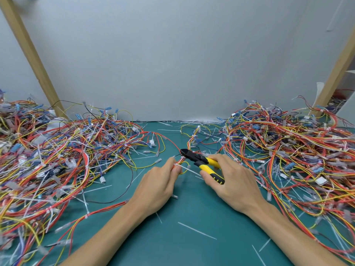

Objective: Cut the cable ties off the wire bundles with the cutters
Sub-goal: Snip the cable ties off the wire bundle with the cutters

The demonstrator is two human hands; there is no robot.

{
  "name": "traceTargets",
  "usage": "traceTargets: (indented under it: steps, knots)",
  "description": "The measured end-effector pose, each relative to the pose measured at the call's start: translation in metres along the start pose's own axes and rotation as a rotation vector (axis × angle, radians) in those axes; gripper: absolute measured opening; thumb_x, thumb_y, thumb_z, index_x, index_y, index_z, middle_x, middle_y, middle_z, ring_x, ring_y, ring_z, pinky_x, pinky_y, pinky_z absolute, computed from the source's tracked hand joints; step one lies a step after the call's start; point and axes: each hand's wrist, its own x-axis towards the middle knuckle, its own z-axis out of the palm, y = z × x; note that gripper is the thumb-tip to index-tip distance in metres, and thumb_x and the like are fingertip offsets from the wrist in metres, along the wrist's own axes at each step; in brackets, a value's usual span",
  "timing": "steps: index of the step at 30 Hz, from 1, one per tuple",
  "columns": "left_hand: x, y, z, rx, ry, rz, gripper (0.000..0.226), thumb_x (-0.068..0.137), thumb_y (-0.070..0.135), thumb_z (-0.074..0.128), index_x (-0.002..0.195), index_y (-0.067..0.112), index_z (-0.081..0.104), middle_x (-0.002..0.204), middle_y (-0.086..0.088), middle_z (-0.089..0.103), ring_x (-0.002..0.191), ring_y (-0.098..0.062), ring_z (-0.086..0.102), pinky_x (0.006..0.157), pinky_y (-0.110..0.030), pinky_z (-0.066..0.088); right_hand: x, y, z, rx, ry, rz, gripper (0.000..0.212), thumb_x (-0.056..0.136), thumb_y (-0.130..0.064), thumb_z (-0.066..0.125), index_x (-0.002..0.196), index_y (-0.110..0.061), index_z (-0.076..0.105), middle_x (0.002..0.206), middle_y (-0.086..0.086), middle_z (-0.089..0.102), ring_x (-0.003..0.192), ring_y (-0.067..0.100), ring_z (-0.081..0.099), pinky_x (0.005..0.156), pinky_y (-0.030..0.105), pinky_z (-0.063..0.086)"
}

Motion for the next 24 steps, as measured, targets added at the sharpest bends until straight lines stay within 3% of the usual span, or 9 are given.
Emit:
traceTargets:
  steps: [2,5,7,10,12,16,19,22,24]
  knots:
    - [0.0,-0.001,0.001,-0.032,0.019,-0.015,0.024,0.101,0.04,0.033,0.091,0.024,0.048,0.058,-0.004,0.052,0.059,-0.024,0.047,0.062,-0.047,0.043,0.001,0.002,0.002,0.025,0.023,-0.008,0.044,0.087,-0.064,0.044,0.118,-0.033,0.051,0.101,-0.017,0.057,0.09,0.008,0.056,0.069,0.025,0.042]
    - [0.001,-0.001,-0.002,-0.091,0.006,-0.123,0.023,0.099,0.046,0.041,0.093,0.026,0.051,0.06,-0.003,0.054,0.059,-0.016,0.047,0.062,-0.033,0.04,0.004,0.006,0.003,0.061,0.069,-0.027,0.046,0.091,-0.059,0.049,0.122,-0.026,0.049,0.107,-0.011,0.052,0.099,0.012,0.049,0.083,0.021,0.033]
    - [0.008,0.0,-0.007,-0.165,-0.035,-0.319,0.023,0.095,0.047,0.046,0.09,0.026,0.052,0.058,0.0,0.057,0.056,-0.015,0.049,0.061,-0.033,0.039,0.005,0.008,0.003,0.072,0.082,-0.015,0.048,0.091,-0.055,0.048,0.124,-0.021,0.047,0.109,-0.009,0.049,0.101,0.016,0.048,0.088,0.026,0.034]
    - [0.027,0.007,-0.016,-0.568,-0.091,-0.789,0.023,0.094,0.03,0.042,0.09,0.014,0.058,0.05,0.002,0.056,0.039,-0.014,0.046,0.045,-0.023,0.034,0.005,0.009,0.003,0.094,0.09,0.017,0.045,0.092,-0.044,0.055,0.127,-0.017,0.047,0.11,-0.008,0.046,0.103,0.018,0.047,0.091,0.027,0.033]
    - [0.031,0.014,-0.025,-0.787,-0.176,-0.923,0.031,0.096,0.021,0.035,0.088,0.006,0.061,0.051,-0.003,0.058,0.036,-0.013,0.046,0.039,-0.016,0.032,0.005,0.01,0.002,0.122,0.098,0.033,0.045,0.093,-0.039,0.057,0.128,-0.014,0.048,0.111,-0.006,0.047,0.104,0.019,0.047,0.092,0.024,0.03]
    - [0.027,0.033,-0.037,-1.247,-0.259,-0.948,0.038,0.096,0.013,0.032,0.102,-0.005,0.064,0.083,-0.015,0.069,0.062,-0.02,0.067,0.054,-0.023,0.055,0.005,0.007,-0.002,0.256,0.096,0.096,0.046,0.095,-0.047,0.05,0.129,-0.016,0.047,0.112,-0.007,0.05,0.105,0.012,0.046,0.092,0.02,0.03]
    - [0.026,0.051,-0.032,-1.445,-0.274,-0.946,0.033,0.097,0.009,0.035,0.113,-0.009,0.058,0.107,-0.022,0.064,0.089,-0.032,0.069,0.073,-0.031,0.06,0.005,0.006,-0.006,0.352,0.146,0.157,0.05,0.088,-0.055,0.04,0.12,-0.017,0.05,0.099,-0.007,0.054,0.087,0.006,0.047,0.076,0.017,0.032]
    - [0.032,0.063,-0.03,-1.35,-0.413,-0.841,0.029,0.097,0.012,0.046,0.119,-0.003,0.059,0.117,-0.018,0.066,0.109,-0.036,0.065,0.093,-0.036,0.054,0.005,0.006,-0.009,0.395,0.202,0.19,0.046,0.085,-0.058,0.038,0.109,-0.02,0.049,0.08,-0.015,0.051,0.077,-0.003,0.05,0.067,0.008,0.032]
    - [0.035,0.063,-0.028,-1.03,-0.541,-0.658,0.027,0.097,0.018,0.054,0.121,0.014,0.065,0.118,-0.002,0.069,0.112,-0.017,0.065,0.094,-0.026,0.052,0.005,0.007,-0.01,0.415,0.222,0.215,0.045,0.084,-0.059,0.038,0.107,-0.023,0.049,0.076,-0.015,0.052,0.074,-0.005,0.051,0.065,0.006,0.032]
